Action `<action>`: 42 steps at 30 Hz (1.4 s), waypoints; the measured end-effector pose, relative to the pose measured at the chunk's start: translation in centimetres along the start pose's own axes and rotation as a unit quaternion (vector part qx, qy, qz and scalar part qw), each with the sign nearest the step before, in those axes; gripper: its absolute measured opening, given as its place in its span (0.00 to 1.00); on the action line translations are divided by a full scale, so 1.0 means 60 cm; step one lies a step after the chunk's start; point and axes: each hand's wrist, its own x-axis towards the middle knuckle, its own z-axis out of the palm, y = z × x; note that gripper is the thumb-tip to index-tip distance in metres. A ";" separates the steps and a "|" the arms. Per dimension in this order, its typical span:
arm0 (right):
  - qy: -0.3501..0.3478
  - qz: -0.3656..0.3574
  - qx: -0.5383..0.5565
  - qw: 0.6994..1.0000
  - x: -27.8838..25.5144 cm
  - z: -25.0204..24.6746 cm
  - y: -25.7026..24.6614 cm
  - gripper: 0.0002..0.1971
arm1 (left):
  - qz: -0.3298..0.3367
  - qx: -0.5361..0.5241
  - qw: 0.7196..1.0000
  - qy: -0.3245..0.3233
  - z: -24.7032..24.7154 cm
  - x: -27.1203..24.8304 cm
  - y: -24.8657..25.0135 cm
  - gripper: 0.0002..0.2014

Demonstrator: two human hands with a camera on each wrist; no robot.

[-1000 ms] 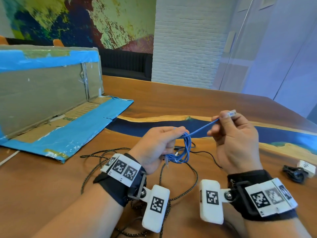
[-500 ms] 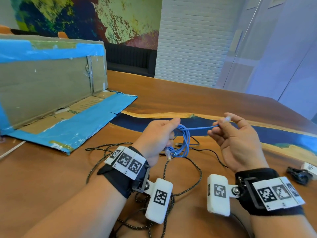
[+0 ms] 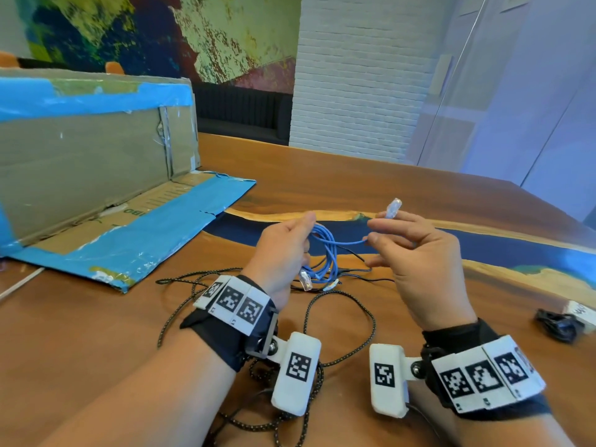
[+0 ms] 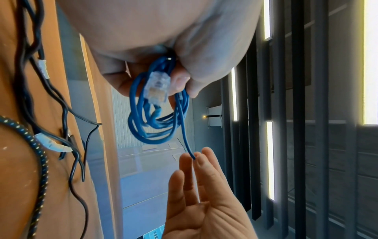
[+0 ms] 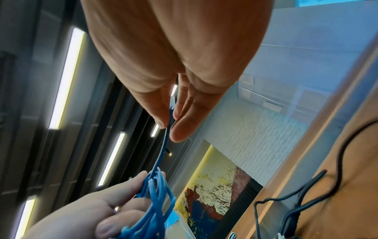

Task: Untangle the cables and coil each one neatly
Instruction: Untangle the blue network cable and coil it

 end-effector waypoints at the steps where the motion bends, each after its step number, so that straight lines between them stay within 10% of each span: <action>1: 0.000 -0.015 -0.046 0.999 0.000 0.000 0.001 0.10 | 0.000 0.002 1.000 0.000 0.001 0.000 -0.001 0.15; 14: 0.020 0.033 -0.059 0.997 0.002 -0.004 0.007 0.06 | -0.061 -0.069 0.996 -0.007 0.013 -0.008 0.005 0.15; 23: -0.141 0.132 0.011 0.981 -0.020 0.031 0.011 0.07 | -0.044 -0.067 0.997 -0.019 0.015 -0.006 0.001 0.18; 42: -0.058 0.225 0.214 0.949 -0.018 0.043 0.003 0.08 | -0.024 0.021 0.997 -0.066 0.008 -0.007 0.008 0.19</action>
